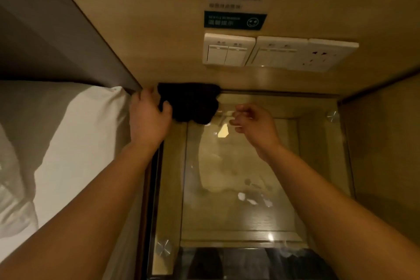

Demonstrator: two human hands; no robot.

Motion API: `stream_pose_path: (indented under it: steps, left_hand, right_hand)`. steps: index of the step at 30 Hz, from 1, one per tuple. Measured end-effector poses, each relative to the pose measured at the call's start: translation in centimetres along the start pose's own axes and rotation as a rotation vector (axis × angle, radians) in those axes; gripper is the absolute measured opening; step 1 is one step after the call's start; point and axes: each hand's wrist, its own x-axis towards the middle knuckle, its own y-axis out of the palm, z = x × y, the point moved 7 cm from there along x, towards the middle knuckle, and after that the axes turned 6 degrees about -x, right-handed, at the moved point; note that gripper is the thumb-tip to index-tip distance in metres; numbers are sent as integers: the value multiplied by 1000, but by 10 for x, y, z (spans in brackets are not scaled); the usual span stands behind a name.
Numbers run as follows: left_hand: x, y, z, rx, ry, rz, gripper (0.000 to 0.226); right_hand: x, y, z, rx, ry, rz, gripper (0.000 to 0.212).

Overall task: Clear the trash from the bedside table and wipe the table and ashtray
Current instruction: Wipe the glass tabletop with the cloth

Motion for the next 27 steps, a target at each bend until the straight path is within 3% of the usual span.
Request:
stream_pose_path:
  steps: [1,3,6,8,11,14,20,27]
  left_hand:
    - [-5,-3,-11,46,133,-49,45]
    - [-12,3,-37,147,420,10,38]
    - [-9,35,-58,370,774,344,50]
    - [-6,56,-57,525,897,539,62]
    - [5,73,-46,633,963,667,72]
    - [17,79,-37,694,1020,611,70]
    - [16,92,-23,679,1057,509,66]
    - [6,91,-22,575,945,562,62]
  right_hand:
    - [-5,-11,-4,-97,-71,-13,14]
    - [-19,-31,-13,-381,-247,-23,18]
    - [-38,-39,-31,-798,-508,79,49]
    - [-42,-35,-45,-1015,-584,176,70]
    - [-33,-31,-59,-1216,-612,258,96]
    - [-25,-29,-68,-1312,-633,267,112]
    - [-20,-27,-76,-1374,-763,129,115]
    - [-22,-28,-73,-1375,-734,153,114]
